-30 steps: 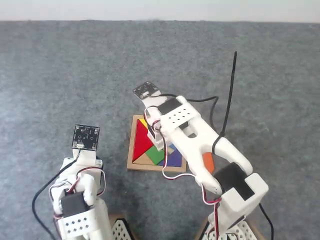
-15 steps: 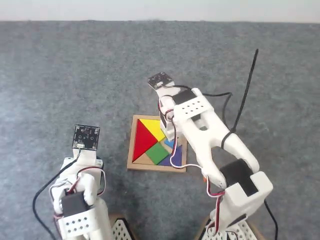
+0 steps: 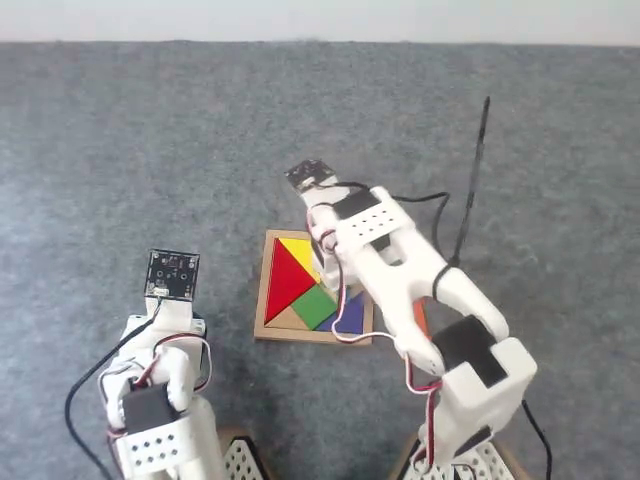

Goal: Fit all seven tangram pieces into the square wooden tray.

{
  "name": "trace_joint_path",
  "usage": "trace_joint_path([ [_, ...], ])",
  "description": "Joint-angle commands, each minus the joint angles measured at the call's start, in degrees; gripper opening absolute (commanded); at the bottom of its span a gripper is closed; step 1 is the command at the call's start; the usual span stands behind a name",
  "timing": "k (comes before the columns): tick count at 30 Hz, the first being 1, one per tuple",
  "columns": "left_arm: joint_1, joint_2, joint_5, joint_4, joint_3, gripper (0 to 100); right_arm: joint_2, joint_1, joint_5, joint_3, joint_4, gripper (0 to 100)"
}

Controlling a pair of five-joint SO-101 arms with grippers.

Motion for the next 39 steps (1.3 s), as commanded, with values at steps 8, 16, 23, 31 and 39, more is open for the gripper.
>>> trace_joint_path([
  [8, 0.18, -0.62, 0.44, 0.35, -0.48, 9, 0.22, -3.12, 0.79, -0.62, 0.22, 0.9],
  [16, 0.18, -0.62, 0.44, 0.35, -0.48, 9, -11.56, -0.57, 5.98, 2.11, 2.95, 0.9],
  [23, 0.18, -0.62, 0.44, 0.35, -0.48, 9, -31.6, 12.7, 11.16, 10.29, 6.2, 1.3],
  [31, 0.18, -0.62, 0.44, 0.35, -0.48, 9, -42.07, 14.11, 18.11, 32.35, 2.15, 18.4],
  [39, 0.18, -0.62, 0.44, 0.35, -0.48, 9, -44.18, 12.79, 31.3, 34.11, 6.81, 22.6],
])
